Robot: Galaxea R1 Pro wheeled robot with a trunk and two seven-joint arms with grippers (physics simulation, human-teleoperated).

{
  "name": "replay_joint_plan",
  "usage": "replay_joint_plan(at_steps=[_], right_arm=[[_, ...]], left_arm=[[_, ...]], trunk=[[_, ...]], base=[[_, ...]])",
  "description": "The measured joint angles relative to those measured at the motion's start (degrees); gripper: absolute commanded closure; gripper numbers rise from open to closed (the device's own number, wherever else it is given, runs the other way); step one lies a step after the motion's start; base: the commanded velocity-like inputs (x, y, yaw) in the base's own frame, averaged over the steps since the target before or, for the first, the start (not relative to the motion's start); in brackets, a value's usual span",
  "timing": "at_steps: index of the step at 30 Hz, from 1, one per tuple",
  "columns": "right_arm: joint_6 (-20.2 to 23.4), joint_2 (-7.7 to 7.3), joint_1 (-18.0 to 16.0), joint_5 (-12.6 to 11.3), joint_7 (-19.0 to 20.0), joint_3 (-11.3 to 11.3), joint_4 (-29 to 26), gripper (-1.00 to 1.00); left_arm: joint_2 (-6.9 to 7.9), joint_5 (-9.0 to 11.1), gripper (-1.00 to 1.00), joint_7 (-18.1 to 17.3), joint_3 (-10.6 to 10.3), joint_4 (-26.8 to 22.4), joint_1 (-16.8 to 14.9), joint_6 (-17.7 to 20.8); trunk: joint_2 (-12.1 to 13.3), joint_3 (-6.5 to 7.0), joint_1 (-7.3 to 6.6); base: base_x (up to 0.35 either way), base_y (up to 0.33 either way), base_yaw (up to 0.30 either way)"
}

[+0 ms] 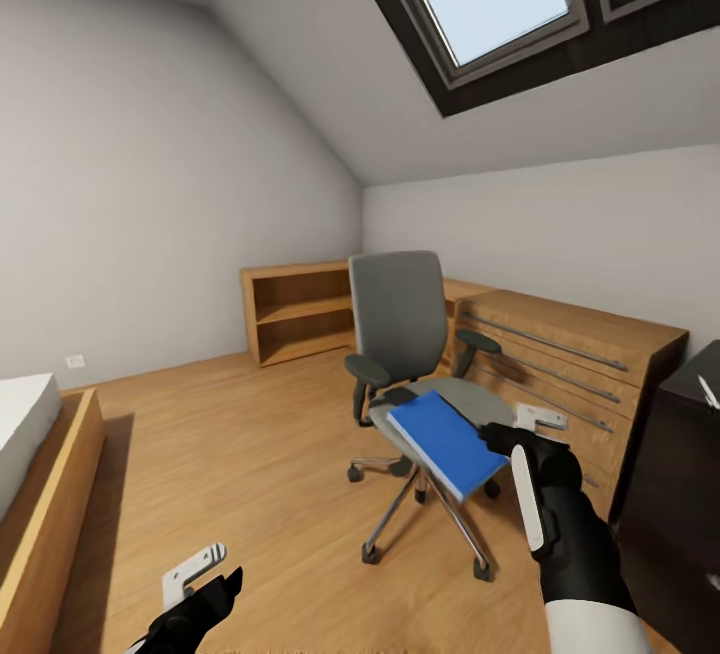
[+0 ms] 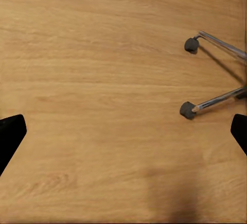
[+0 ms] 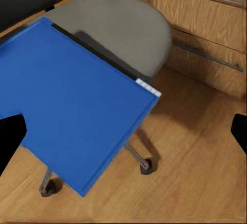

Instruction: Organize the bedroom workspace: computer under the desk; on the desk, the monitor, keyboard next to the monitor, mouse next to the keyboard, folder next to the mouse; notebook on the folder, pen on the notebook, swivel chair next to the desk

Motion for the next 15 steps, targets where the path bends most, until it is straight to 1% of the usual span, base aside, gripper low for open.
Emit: replay_joint_plan(at_steps=[2, 5, 15], right_arm=[[0.0, 0.00, 0.0, 0.0, 0.0, 0.0, 0.0, -1.00], [0.0, 0.00, 0.0, 0.0, 0.0, 0.0, 0.0, -1.00], [0.0, 0.00, 0.0, -0.1, 0.0, -0.1, 0.0, -1.00]], left_arm=[[0.00, 0.0, -1.00, 0.0, 0.0, 0.0, 0.0, 0.0], [0.00, 0.0, -1.00, 0.0, 0.0, 0.0, 0.0, 0.0], [0.00, 0.0, -1.00, 0.0, 0.0, 0.0, 0.0, 0.0]], trunk=[[0.0, 0.09, -0.01], [0.0, 0.21, -0.02], [0.0, 0.64, -0.03]], base=[[-0.192, 0.150, -0.265], [-0.105, 0.082, -0.266], [-0.025, 0.019, -0.266]])
